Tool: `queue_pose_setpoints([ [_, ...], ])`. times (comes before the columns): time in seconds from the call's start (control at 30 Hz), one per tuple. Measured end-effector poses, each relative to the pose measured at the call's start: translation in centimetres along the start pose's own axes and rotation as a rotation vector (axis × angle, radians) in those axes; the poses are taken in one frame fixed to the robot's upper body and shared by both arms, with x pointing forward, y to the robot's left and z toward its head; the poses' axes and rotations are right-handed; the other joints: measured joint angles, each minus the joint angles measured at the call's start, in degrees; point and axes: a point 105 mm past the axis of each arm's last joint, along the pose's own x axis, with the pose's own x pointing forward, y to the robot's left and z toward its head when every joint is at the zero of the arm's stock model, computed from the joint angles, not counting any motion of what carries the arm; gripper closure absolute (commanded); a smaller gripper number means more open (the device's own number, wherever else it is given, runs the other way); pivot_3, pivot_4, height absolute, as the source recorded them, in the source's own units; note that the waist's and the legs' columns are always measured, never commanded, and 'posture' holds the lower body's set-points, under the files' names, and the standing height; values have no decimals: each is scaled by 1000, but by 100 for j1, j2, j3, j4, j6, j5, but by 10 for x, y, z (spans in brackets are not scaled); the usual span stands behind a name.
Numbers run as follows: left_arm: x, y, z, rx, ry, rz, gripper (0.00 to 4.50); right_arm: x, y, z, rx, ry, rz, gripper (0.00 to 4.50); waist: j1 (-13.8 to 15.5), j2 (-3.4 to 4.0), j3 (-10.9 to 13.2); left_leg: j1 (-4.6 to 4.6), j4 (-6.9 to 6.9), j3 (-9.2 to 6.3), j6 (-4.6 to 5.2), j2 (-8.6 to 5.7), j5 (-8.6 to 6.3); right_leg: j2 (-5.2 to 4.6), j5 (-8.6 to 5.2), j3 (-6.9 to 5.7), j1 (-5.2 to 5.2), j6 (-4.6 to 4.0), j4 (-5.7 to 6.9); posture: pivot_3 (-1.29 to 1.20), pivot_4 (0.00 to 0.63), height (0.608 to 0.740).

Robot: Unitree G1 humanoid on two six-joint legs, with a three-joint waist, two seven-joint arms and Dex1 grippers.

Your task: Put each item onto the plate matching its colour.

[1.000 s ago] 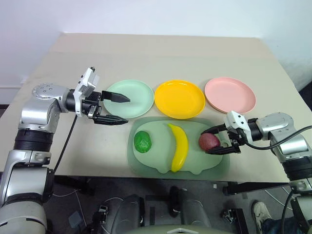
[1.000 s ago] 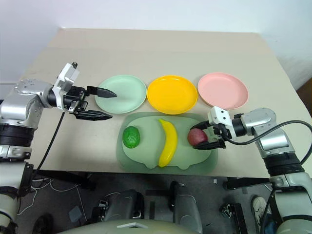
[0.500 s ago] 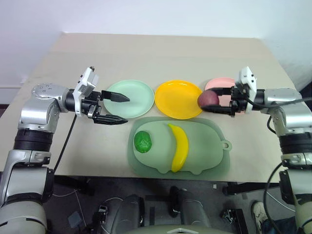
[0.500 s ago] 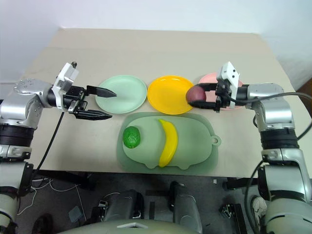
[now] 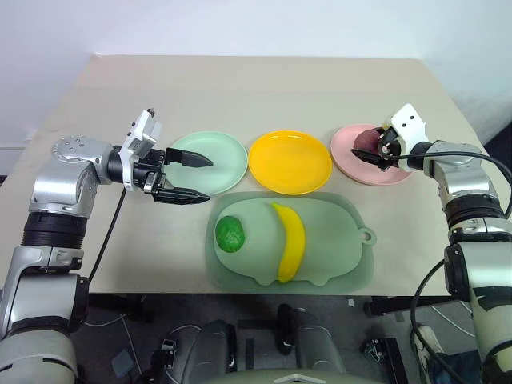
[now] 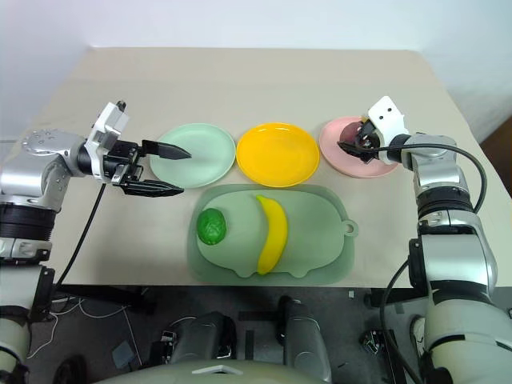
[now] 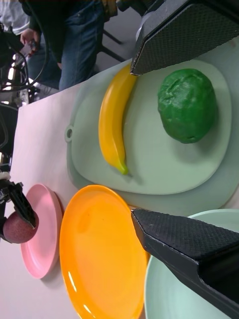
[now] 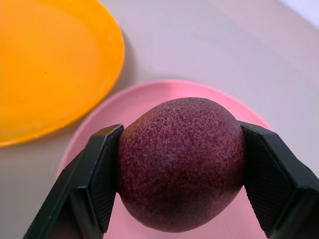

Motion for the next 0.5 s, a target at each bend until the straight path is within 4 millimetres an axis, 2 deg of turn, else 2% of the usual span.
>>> queue_pose_setpoints([
  [0.03,0,0,0,-1,0,0,0,0,0,-2,12,6,6,659,-3,0,0,0,0,0,0,0,0,0,0,0,0,0,0,0,150,740],
  [0.07,0,0,0,-3,0,0,0,0,1,-3,18,10,10,510,-4,0,0,1,0,0,0,0,0,0,0,0,0,0,0,0,150,740],
  [0.1,0,0,0,-8,-1,0,0,0,1,-5,20,14,10,91,-6,0,0,0,0,0,0,1,0,0,0,0,0,0,0,0,150,740],
  [0.37,0,0,0,-15,-2,2,0,1,8,-1,-6,1,62,35,-4,1,1,0,0,1,0,1,0,0,0,0,0,0,0,0,150,740],
  [0.43,0,0,0,-15,-2,2,0,1,11,5,17,-36,96,35,-3,2,1,0,0,0,0,1,0,0,0,0,0,0,1,0,150,740],
  [0.5,0,0,0,-15,-2,1,0,0,18,23,76,-133,160,35,0,3,2,0,0,0,-1,2,0,0,0,0,0,0,1,0,150,740],
])
